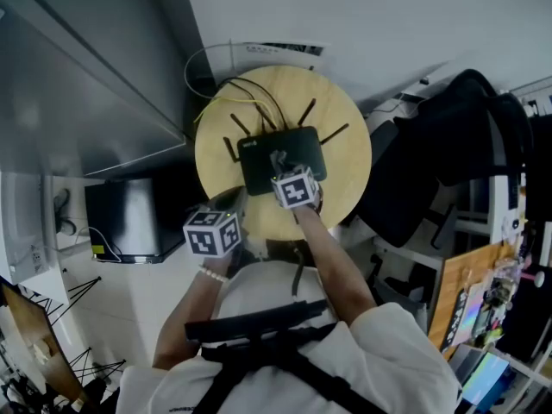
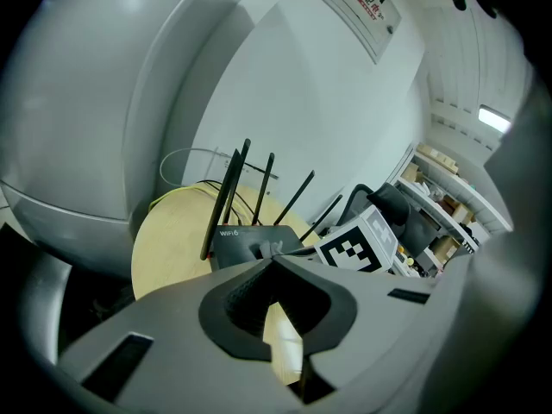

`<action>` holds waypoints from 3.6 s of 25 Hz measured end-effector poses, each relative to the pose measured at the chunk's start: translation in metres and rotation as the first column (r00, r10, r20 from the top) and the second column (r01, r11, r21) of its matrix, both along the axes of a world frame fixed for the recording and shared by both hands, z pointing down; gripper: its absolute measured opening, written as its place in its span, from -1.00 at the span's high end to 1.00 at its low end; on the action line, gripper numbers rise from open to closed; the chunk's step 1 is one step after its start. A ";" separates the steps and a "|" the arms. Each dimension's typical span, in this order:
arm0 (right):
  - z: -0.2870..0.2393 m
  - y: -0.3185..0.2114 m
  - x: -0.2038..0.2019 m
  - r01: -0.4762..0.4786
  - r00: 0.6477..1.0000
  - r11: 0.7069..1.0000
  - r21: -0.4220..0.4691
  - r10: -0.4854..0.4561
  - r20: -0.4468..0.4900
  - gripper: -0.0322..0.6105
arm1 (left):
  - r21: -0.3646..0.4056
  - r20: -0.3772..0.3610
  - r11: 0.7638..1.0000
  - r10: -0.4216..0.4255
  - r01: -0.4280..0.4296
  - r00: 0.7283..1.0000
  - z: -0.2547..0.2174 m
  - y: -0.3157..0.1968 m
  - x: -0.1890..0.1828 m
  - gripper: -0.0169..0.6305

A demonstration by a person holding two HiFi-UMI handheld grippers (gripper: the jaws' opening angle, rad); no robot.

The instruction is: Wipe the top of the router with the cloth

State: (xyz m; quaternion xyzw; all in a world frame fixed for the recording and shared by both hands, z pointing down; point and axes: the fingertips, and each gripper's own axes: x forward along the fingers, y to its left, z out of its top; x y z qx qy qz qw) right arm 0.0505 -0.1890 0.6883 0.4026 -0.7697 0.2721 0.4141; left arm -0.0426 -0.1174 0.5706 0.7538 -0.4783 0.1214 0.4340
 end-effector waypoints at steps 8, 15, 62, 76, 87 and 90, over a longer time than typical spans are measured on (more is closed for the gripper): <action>0.001 0.012 -0.038 0.056 0.998 0.998 -0.015 -0.056 0.028 0.78 | -0.012 0.014 0.999 -0.049 0.049 0.999 0.003 0.012 -0.019 0.96; 0.004 0.028 -0.074 0.120 0.992 0.992 -0.037 -0.119 0.051 0.78 | -0.019 0.024 0.997 -0.080 0.081 0.996 0.005 0.027 -0.037 0.96; 0.007 0.029 0.127 -0.157 0.984 0.987 -0.014 0.155 -0.086 0.78 | -0.016 0.008 1.000 0.019 -0.019 1.000 0.007 0.018 -0.010 0.96; -0.002 0.060 0.010 0.036 0.999 0.999 -0.019 -0.036 0.008 0.78 | -0.020 0.018 1.000 0.002 -0.002 1.000 0.008 0.030 -0.025 0.96; 0.002 0.083 -0.066 0.181 0.982 0.982 -0.052 -0.179 0.053 0.78 | -0.019 0.024 0.999 -0.028 0.028 0.999 0.007 0.034 -0.042 0.96; 0.002 0.085 -0.075 0.205 0.977 0.977 -0.056 -0.201 0.066 0.78 | -0.017 0.025 0.999 -0.029 0.029 0.999 0.006 0.033 -0.044 0.96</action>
